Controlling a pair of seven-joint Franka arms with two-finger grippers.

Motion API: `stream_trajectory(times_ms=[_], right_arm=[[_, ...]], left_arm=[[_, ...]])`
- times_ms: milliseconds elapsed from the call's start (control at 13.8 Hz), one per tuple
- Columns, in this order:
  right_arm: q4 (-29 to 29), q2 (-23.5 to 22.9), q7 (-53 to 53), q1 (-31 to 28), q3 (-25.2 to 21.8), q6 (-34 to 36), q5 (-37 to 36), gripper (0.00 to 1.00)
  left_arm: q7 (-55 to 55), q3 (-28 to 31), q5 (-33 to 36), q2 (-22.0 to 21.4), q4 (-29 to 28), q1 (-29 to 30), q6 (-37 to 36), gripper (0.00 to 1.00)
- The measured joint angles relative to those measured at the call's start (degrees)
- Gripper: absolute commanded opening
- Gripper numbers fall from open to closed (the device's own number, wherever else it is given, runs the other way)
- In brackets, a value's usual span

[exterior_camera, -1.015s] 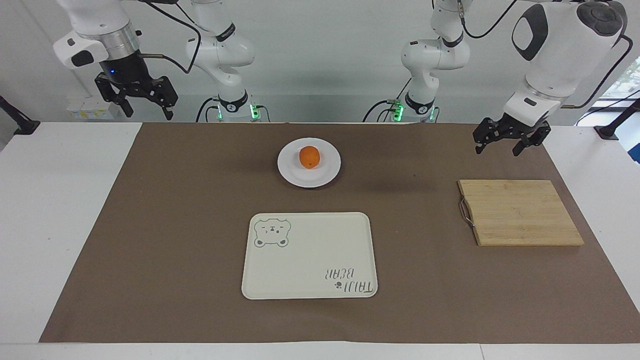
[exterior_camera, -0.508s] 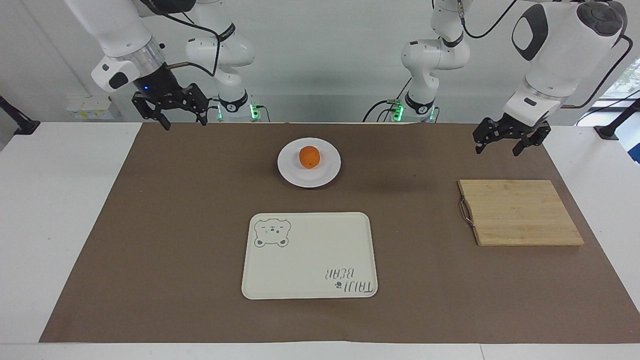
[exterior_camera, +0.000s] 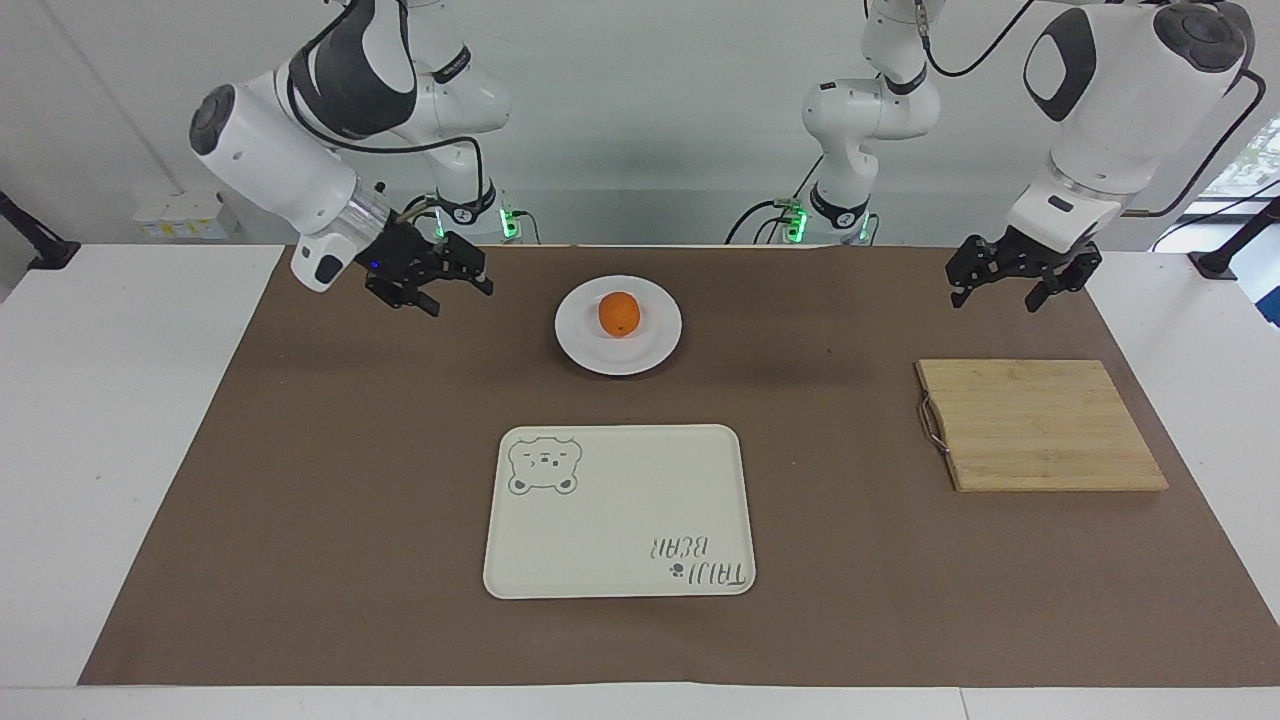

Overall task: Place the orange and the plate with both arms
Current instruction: 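Reach the right gripper to the plate rim and grip it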

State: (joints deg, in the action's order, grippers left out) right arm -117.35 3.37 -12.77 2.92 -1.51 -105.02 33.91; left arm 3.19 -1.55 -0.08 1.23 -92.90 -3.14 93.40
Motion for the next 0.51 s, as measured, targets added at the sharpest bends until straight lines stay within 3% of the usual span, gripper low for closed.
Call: stream_trajectory(times_ms=[508], right_arm=[[-16.01, -0.25, -11.5, 4.94, 0.09, -13.64, 15.03, 1.0]], left_arm=[[0.0, 0.0, 0.0, 0.0, 0.0, 0.0, 0.0, 1.0]])
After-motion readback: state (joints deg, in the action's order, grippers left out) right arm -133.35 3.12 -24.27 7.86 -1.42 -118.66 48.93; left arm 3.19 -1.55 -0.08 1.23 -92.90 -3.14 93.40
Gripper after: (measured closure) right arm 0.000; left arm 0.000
